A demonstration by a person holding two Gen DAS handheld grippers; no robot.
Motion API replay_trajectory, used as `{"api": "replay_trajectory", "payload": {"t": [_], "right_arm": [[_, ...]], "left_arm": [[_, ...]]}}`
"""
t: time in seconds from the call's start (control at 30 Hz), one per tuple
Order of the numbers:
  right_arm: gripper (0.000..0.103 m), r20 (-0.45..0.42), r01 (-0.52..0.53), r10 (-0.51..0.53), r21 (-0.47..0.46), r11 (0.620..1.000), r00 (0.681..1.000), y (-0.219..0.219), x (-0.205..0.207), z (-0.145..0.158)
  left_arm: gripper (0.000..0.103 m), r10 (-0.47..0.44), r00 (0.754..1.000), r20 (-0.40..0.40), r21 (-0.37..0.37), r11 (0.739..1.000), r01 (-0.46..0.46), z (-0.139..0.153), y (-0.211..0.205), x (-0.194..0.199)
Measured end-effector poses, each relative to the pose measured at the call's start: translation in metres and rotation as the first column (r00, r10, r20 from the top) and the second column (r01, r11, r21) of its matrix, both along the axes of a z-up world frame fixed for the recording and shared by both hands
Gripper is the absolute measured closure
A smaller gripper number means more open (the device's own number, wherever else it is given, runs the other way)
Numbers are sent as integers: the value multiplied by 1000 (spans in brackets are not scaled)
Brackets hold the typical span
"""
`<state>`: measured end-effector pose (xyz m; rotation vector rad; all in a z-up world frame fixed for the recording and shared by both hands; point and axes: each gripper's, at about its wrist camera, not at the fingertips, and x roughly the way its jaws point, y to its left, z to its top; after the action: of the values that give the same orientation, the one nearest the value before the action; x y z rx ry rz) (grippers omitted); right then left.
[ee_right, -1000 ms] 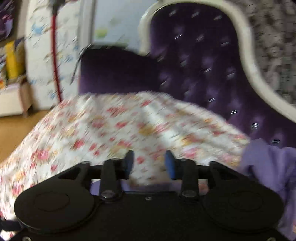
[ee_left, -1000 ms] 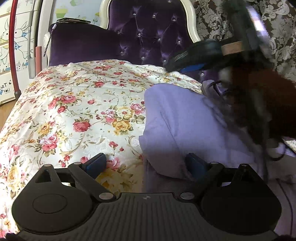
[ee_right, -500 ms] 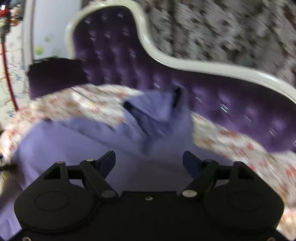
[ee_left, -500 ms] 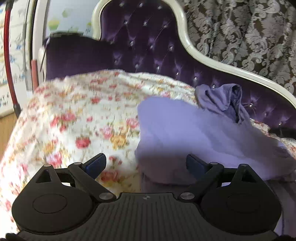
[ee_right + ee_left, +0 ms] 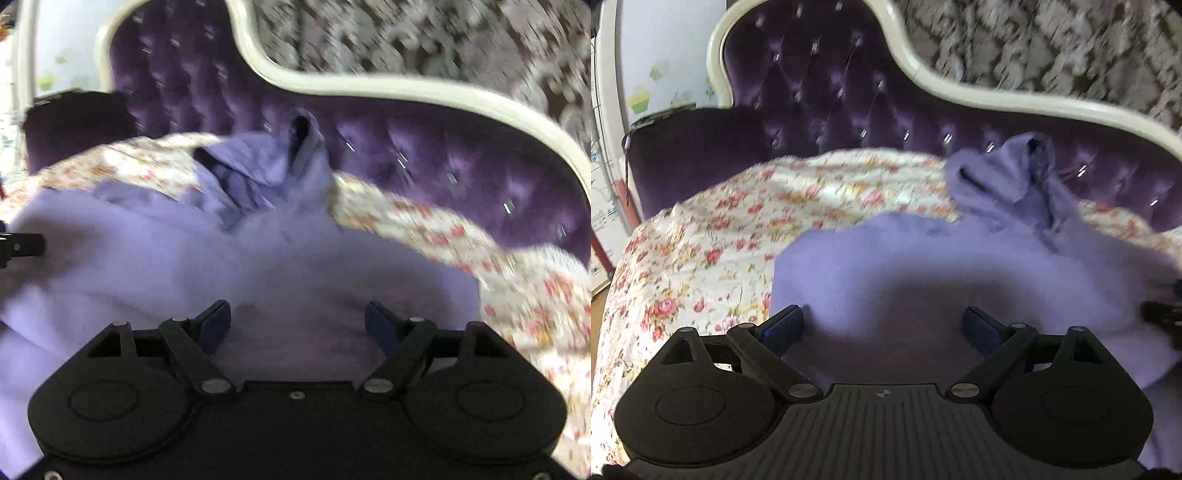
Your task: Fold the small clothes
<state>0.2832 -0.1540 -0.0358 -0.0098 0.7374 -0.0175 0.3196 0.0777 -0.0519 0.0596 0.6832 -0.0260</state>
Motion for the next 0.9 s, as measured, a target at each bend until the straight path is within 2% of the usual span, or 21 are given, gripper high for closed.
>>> {"api": "replay_trajectory", "payload": {"t": [0.1,0.2,0.27,0.33,0.43,0.5,0.63,0.77,0.9], "right_arm": [[23,-57,108,-106,46,993,993,-25,3,-14],[25,-85,163,-151,159,974,985,-48,4,-20],[24,-85,157,-146,139,978,986,-45,3,-20],[19,-101,136,-127,83,987,987,-35,7,-21],[16,-116,111,-107,33,993,987,-27,10,-23],[15,-113,111,-104,51,993,988,-31,11,-24],[5,-120,77,-69,68,995,990,-31,12,-25],[5,-127,64,-51,96,993,991,-34,13,-22],[7,-140,28,-15,94,995,990,-39,14,-9]], "left_arm": [[5,8,1000,-1,-2,1000,-8,-13,6,4],[0,24,999,-31,-53,998,-25,-20,16,6],[0,23,999,-39,-92,995,-26,-23,21,7],[0,21,999,-25,-111,994,-23,-27,24,6],[0,26,1000,-6,-112,993,-26,-29,22,1],[0,28,1000,-4,-111,993,-28,-29,21,1],[0,29,1000,-9,-108,994,-30,-28,21,4],[0,23,999,-35,-104,994,-27,-23,22,9],[3,8,998,-70,-107,994,-15,-3,24,14]]}}
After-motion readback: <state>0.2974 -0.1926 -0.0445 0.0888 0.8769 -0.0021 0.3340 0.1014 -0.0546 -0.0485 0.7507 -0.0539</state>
